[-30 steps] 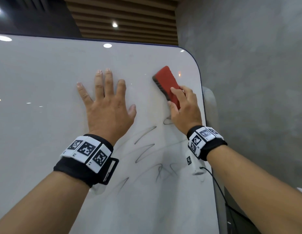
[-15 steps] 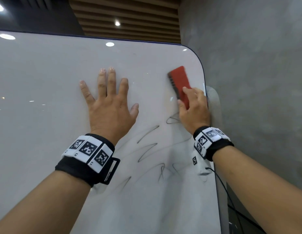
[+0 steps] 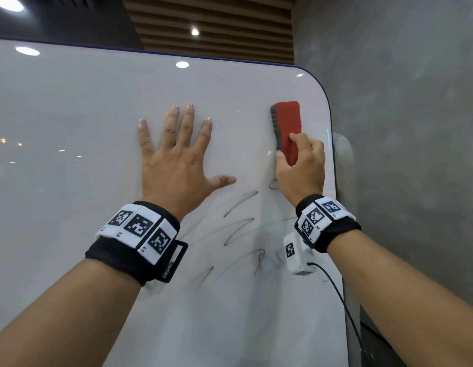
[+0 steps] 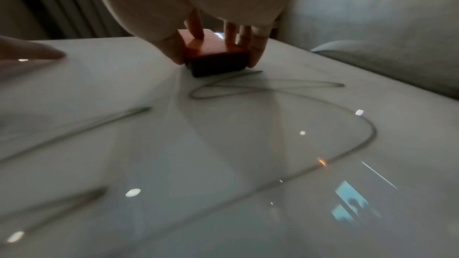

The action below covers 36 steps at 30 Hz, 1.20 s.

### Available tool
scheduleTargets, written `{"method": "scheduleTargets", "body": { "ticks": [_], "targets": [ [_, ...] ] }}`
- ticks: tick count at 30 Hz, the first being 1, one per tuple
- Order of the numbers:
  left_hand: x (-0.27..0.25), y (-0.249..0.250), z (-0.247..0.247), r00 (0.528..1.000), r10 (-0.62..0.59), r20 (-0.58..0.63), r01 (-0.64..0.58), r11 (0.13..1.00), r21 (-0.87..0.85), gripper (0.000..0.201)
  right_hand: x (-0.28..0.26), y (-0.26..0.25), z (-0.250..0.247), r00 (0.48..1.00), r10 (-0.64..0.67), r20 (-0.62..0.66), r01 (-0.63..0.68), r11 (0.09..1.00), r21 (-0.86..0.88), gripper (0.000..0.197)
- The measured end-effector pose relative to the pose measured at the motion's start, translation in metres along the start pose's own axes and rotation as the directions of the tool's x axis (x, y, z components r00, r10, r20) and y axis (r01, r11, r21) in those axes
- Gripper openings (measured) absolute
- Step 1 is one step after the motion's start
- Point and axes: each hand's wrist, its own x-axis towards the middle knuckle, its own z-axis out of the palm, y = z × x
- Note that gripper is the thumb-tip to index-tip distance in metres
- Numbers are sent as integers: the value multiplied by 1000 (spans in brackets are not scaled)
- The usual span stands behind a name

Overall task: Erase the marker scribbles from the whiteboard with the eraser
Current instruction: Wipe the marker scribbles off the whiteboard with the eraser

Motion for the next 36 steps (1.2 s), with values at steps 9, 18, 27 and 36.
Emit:
{"method": "scheduleTargets", "body": {
  "ticks": [9, 18, 27, 36],
  "targets": [
    [-35, -35, -9, 983, -38, 179, 23, 996, 84, 139, -26, -27, 10, 968, -241, 64, 238, 970, 51, 41],
    [-64, -47, -13, 953, -130, 274, 100, 988, 120, 147, -65, -41, 12, 804, -562, 196, 562, 825, 61, 41],
    [-79, -52, -9, 965, -138, 222, 124, 989, 77, 146, -103, -73, 23, 849, -494, 188, 471, 868, 154, 42],
    [-90, -54, -16, 985, -155, 77, 162, 983, -83, 141, -101, -99, 27, 932, -339, 128, 318, 934, 163, 46]
  ]
}}
